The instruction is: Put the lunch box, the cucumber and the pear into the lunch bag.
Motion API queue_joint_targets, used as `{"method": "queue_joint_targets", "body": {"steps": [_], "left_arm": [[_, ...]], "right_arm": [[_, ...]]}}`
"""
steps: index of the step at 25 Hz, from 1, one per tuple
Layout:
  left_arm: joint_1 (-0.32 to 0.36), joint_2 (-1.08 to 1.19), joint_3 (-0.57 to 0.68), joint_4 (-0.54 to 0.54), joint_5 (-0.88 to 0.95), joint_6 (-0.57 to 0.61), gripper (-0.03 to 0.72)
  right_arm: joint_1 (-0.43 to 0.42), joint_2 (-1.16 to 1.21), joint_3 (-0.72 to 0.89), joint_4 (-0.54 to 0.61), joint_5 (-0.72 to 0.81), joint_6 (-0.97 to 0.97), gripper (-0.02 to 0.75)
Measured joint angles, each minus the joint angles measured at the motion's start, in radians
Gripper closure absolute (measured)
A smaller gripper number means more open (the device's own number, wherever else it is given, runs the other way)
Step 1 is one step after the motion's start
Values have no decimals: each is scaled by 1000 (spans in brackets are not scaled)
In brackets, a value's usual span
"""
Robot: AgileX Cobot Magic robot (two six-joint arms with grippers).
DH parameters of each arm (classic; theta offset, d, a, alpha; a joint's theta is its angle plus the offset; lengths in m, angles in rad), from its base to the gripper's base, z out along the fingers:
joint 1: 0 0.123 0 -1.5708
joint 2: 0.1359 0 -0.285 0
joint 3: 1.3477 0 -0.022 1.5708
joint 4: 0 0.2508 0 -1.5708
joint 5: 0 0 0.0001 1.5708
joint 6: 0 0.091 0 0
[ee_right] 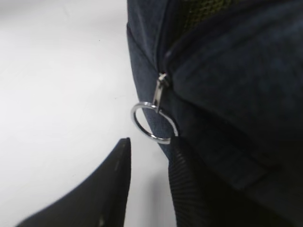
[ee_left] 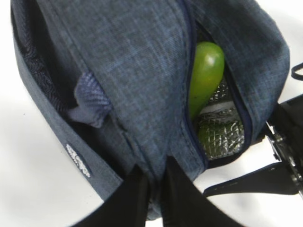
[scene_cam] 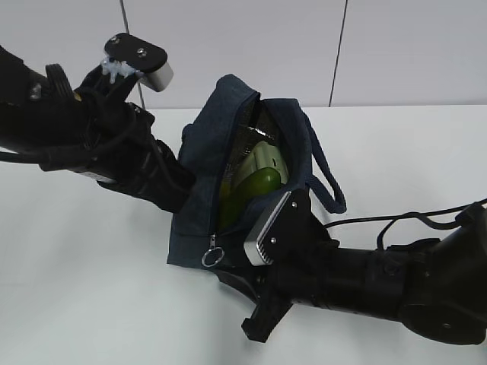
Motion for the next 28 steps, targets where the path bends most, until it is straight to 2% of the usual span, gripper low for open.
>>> {"method": "queue_joint_targets", "body": {"steps": [6, 11, 28], "left_arm": [[0, 0, 0, -1, 0, 0, 685], [0, 0, 0, -2, 0, 0, 685], [0, 0, 0, -3, 0, 0, 685]], "right_arm": [[0, 0, 0, -39, 0, 0, 506], [0, 0, 0, 8, 0, 0, 506], [1, 0, 0, 39, 44, 0, 505]]}}
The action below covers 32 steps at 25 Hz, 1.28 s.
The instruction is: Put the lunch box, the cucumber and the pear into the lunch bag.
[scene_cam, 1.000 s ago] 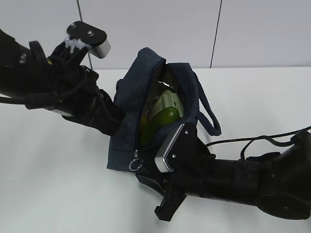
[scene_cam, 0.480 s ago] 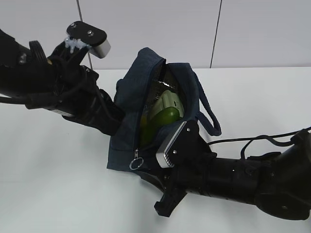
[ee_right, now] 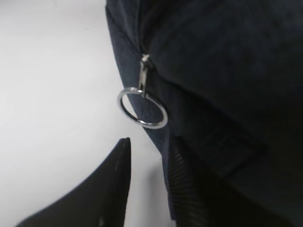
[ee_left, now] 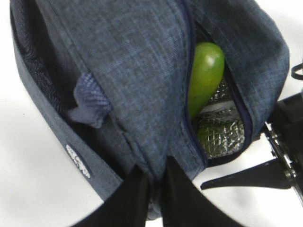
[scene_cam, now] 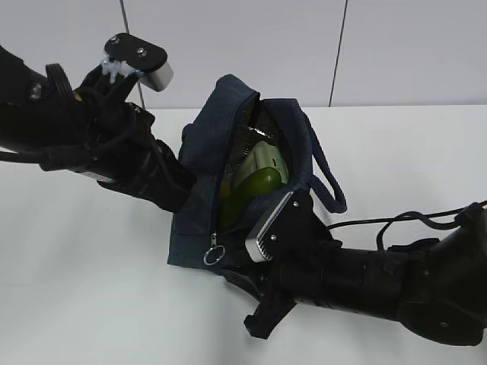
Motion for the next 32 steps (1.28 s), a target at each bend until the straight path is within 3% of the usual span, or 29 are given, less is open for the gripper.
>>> {"method": "queue_joint_targets", "body": {"steps": [11, 24, 32], "left_arm": [[0, 0, 0, -1, 0, 0, 685], [0, 0, 0, -9, -1, 0, 685], [0, 0, 0, -53, -1, 0, 685]], "right_arm": [[2, 0, -5, 41, 9, -20, 505], [2, 0, -41, -86, 9, 17, 505], [2, 3, -42, -101, 9, 38, 505]]}}
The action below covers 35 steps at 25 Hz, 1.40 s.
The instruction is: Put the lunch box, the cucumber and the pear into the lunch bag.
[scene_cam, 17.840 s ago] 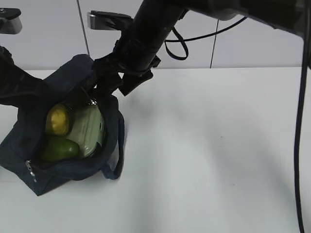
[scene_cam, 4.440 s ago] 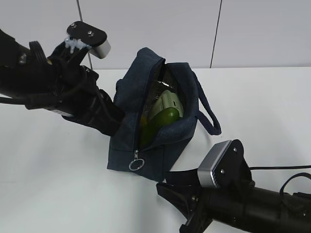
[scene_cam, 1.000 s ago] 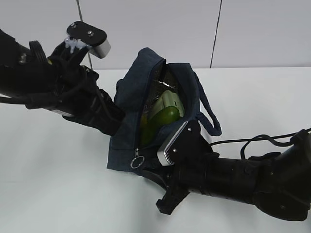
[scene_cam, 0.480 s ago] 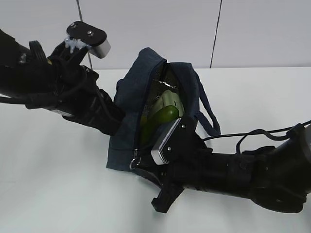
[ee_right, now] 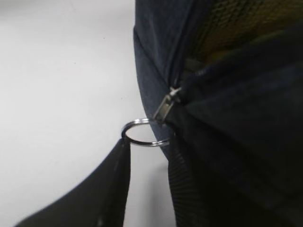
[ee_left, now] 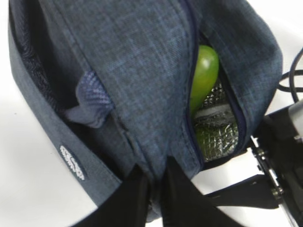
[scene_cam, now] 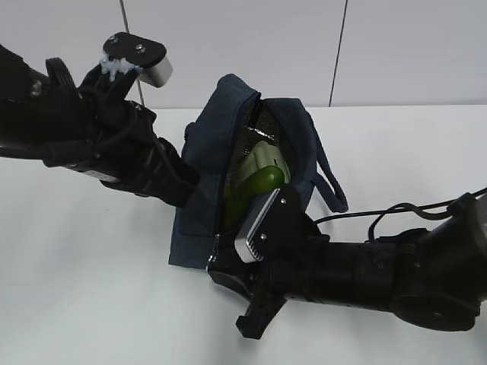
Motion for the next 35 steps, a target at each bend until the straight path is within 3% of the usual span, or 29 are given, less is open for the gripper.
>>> {"method": "queue_joint_targets", "body": {"steps": [13, 28, 35], "left_arm": [[0, 0, 0, -19, -1, 0, 685], [0, 0, 0, -19, -3, 1, 685], [0, 0, 0, -19, -4, 1, 685]], "right_arm": [[0, 44, -38, -64, 0, 86, 468], [0, 45, -38, -1, -11, 90, 369], [0, 45, -38, 12, -22, 90, 368]]}}
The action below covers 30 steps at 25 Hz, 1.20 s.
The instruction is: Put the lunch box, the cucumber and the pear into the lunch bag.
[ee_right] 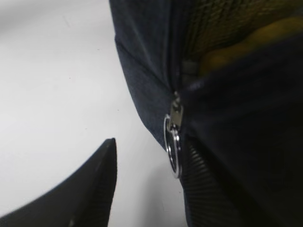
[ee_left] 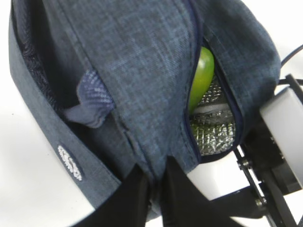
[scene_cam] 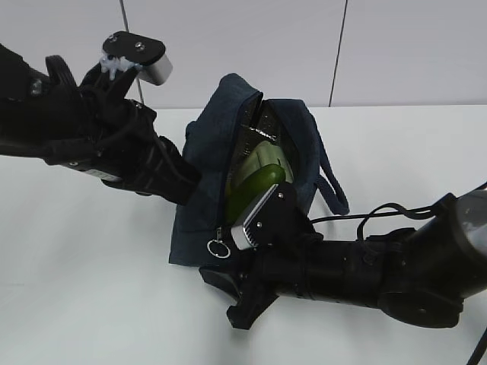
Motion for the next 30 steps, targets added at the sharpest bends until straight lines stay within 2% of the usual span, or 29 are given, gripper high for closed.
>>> {"method": "queue_joint_targets", "body": {"steps": [11, 18, 24, 30], "left_arm": [[0, 0, 0, 0, 0, 0, 685], [0, 0, 0, 0, 0, 0, 685], [0, 0, 0, 2, 0, 0, 685], [0, 0, 0, 10, 0, 0, 685]], "right_arm": [[0, 0, 0, 12, 23, 0, 566], [0, 0, 0, 15, 57, 0, 737], [0, 0, 0, 15, 60, 0, 738], [0, -13, 0, -54, 70, 50, 738]]}}
